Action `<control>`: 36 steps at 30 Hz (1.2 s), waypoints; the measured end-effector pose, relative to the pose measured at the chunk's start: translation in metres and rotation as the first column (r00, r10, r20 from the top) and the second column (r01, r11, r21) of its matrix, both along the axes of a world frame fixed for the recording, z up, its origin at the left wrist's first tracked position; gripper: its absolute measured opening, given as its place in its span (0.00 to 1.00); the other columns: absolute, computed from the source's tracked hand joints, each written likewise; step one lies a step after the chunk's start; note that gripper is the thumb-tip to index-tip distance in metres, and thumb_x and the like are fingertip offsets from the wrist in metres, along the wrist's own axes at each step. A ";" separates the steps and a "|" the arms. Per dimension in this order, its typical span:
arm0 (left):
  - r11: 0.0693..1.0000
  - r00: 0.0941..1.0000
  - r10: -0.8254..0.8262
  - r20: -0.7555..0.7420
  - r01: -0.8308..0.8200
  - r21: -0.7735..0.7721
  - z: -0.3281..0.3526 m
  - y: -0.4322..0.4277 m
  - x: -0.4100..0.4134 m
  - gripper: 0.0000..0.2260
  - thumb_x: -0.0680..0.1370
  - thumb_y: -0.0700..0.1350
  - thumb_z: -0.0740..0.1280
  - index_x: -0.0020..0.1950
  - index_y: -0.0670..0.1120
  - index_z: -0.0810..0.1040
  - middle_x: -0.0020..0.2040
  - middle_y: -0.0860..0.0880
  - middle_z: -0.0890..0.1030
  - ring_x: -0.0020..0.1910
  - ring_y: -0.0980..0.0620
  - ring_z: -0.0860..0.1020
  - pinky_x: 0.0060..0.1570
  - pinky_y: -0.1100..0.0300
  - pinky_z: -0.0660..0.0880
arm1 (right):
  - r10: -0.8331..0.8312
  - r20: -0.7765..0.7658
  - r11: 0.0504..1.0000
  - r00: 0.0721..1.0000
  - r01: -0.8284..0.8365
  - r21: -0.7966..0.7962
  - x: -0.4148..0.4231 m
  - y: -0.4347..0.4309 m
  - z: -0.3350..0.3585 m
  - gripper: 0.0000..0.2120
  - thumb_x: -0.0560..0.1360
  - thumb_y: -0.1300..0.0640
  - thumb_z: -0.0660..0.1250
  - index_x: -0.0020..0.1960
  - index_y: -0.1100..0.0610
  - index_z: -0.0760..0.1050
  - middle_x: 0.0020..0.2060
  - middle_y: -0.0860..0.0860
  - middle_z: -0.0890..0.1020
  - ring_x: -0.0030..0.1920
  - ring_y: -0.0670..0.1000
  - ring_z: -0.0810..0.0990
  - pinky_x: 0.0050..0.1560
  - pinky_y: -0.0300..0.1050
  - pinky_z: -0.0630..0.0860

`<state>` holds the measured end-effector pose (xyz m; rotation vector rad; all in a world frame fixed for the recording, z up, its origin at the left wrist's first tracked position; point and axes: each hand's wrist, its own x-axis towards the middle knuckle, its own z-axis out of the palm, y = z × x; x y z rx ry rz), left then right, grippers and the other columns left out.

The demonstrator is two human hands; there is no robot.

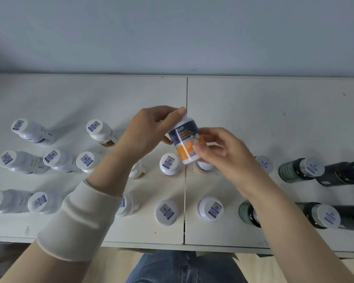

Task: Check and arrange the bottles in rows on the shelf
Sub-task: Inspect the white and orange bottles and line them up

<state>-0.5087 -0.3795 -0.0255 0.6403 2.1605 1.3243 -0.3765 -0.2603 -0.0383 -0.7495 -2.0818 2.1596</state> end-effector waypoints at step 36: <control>0.838 0.972 -0.231 -0.047 0.223 0.498 0.006 -0.040 0.061 0.16 0.72 0.43 0.71 0.59 0.46 0.74 0.57 0.52 0.81 0.60 0.51 0.77 0.57 0.59 0.74 | 0.011 -0.272 0.994 0.962 0.018 0.104 0.045 -0.017 -0.007 0.25 0.59 0.61 0.79 0.51 0.50 0.72 0.43 0.40 0.83 0.45 0.40 0.81 0.47 0.33 0.76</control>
